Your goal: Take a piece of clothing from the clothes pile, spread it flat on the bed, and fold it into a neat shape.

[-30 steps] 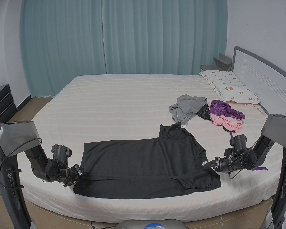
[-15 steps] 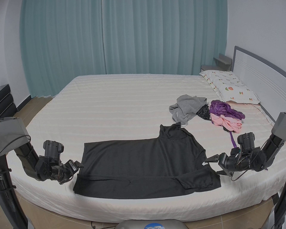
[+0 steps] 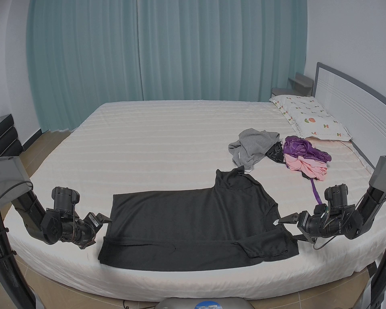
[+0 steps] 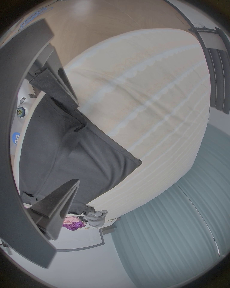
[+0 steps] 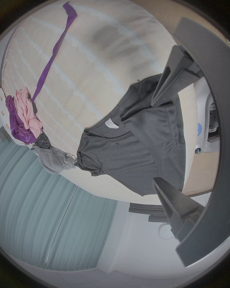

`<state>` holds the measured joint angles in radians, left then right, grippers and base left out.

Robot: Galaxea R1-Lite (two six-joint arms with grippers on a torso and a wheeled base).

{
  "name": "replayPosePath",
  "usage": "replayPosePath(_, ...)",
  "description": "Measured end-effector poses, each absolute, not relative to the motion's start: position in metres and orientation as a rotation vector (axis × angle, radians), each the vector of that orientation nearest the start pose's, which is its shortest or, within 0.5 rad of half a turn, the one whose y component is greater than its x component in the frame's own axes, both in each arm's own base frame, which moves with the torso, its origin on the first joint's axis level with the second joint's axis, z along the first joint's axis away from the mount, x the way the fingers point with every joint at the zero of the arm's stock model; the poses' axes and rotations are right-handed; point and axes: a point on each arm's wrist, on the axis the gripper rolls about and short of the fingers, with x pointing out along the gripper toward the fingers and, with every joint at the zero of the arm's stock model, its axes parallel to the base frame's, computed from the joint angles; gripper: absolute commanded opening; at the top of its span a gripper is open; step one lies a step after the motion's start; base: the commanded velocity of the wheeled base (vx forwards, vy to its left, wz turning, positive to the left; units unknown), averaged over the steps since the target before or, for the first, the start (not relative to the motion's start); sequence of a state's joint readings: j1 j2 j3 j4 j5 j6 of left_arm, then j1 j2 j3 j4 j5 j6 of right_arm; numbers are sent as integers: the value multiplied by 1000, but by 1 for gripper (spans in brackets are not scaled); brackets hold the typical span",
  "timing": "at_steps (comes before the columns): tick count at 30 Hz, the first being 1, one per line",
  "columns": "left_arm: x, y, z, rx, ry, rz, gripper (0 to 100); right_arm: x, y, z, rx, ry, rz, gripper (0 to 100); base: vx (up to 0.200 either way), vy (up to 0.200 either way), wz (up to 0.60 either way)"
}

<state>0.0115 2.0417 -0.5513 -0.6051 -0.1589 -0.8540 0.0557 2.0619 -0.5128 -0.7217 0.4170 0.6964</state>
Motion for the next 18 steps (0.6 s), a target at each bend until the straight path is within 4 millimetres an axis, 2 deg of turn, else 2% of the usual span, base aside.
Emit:
replayPosePath(7, 286, -4, 22, -865, 901, 237, 100, 287, 26, 16, 792, 956, 143, 100, 0, 0, 0)
replayPosePath(18, 267, -31, 28, -823, 949, 157, 100, 287, 27, 15, 789, 962, 146, 100, 0, 0, 0)
